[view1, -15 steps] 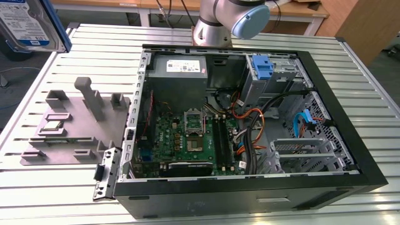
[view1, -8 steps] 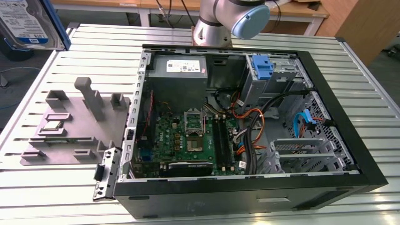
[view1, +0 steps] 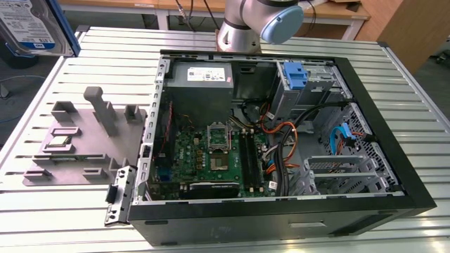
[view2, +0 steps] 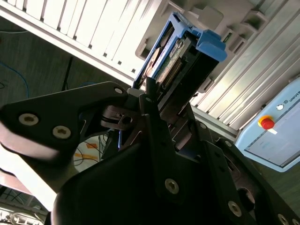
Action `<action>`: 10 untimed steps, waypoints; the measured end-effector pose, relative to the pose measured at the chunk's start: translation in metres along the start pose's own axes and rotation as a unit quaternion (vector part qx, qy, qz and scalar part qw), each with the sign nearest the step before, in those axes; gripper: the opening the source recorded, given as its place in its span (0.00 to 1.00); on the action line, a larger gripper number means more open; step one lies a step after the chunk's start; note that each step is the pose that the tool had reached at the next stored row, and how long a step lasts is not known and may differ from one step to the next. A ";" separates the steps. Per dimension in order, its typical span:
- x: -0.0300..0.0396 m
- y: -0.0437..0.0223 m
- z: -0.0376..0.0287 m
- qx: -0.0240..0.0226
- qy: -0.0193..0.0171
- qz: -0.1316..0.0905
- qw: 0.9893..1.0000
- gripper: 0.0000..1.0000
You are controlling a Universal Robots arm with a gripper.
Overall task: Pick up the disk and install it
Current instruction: 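Pick up the disk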
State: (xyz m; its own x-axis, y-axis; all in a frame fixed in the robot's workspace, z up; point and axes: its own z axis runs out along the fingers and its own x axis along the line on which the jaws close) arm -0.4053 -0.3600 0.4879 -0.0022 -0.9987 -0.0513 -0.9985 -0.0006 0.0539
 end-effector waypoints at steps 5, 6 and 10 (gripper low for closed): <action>0.0000 -0.0046 -0.0002 0.000 0.000 0.000 1.000 0.35; 0.0000 -0.0058 -0.0003 0.000 0.000 0.000 1.000 0.35; -0.0001 -0.0104 -0.0006 0.000 0.000 0.000 1.000 0.35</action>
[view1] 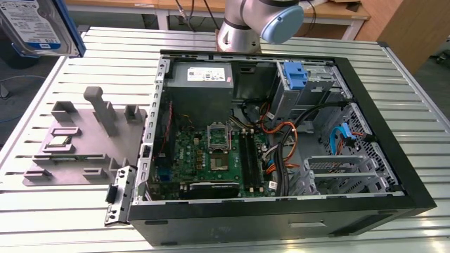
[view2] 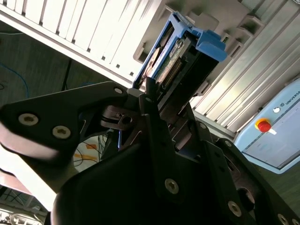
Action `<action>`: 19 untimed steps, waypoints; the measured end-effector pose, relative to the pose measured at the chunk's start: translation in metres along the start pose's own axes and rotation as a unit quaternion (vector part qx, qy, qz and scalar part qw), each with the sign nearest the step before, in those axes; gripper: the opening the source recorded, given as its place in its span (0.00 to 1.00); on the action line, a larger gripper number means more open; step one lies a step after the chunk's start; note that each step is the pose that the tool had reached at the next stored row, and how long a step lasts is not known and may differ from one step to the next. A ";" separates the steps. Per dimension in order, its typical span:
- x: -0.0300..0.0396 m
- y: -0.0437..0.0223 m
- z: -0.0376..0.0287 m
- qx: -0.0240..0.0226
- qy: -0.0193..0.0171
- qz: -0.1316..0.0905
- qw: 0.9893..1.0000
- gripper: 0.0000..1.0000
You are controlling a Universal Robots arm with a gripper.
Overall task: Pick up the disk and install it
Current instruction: 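Pick up the disk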
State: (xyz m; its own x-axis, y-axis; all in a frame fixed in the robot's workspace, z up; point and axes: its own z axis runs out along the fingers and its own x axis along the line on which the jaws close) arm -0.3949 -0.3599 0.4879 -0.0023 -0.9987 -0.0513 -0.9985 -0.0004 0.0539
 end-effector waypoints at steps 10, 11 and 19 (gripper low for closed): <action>0.0000 -0.0028 -0.0001 0.000 0.000 0.000 1.000 0.35; 0.0000 -0.0028 -0.0001 0.000 0.000 0.000 1.000 0.35; -0.0002 -0.0026 -0.0040 0.000 0.000 0.000 1.000 0.35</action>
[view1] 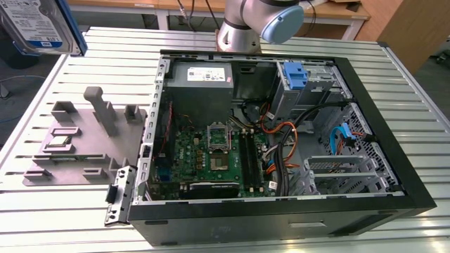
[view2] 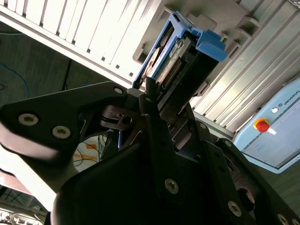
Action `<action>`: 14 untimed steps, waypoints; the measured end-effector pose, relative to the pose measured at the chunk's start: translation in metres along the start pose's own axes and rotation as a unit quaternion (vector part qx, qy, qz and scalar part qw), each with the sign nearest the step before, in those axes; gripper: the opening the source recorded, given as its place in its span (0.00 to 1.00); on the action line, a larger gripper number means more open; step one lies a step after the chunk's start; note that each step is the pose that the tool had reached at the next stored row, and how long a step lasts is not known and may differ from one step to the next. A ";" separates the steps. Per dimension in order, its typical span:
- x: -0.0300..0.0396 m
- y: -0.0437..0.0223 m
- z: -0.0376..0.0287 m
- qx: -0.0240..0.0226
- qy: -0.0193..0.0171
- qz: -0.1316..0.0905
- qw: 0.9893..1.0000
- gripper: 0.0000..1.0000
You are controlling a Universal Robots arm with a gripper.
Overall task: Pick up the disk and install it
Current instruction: 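Pick up the disk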
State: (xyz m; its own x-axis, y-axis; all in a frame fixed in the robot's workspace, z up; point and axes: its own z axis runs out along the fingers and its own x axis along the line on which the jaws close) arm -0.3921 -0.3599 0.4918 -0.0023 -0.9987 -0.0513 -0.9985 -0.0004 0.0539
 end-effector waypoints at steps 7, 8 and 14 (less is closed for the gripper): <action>-0.0001 0.0002 -0.0027 0.000 0.000 0.000 1.000 0.35; -0.0001 0.0002 -0.0028 0.000 0.000 0.000 1.000 0.35; -0.0001 -0.0018 -0.0029 0.000 0.000 0.000 1.000 0.35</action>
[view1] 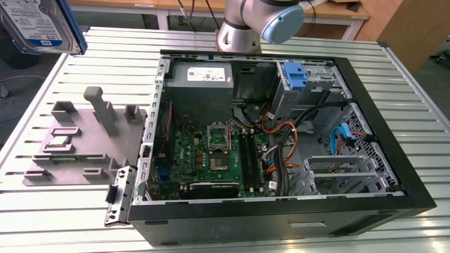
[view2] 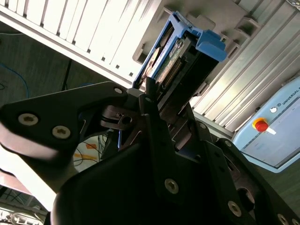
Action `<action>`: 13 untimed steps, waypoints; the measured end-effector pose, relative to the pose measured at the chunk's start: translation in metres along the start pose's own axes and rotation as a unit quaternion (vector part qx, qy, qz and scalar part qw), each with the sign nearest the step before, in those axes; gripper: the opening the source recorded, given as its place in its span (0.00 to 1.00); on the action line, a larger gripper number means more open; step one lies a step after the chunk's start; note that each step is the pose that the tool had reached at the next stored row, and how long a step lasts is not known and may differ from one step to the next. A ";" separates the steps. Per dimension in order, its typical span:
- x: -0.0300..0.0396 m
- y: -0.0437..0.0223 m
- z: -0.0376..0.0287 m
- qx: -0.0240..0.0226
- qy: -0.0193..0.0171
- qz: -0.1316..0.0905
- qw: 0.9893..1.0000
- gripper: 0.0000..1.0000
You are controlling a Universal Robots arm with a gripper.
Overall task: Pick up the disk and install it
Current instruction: 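Pick up the disk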
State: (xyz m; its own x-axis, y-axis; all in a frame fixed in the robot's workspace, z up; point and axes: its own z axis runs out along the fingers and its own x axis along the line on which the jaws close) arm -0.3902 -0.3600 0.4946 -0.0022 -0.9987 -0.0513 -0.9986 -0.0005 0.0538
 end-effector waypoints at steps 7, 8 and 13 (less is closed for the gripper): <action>-0.0001 -0.0056 -0.0003 0.000 0.000 0.000 1.000 0.35; 0.0000 -0.0065 -0.0003 0.000 0.000 0.000 1.000 0.35; 0.0000 -0.0105 -0.0006 0.000 0.000 0.000 1.000 0.35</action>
State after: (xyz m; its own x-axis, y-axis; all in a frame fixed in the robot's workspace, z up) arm -0.3796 -0.3599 0.4946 -0.0023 -0.9987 -0.0513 -0.9985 -0.0005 0.0538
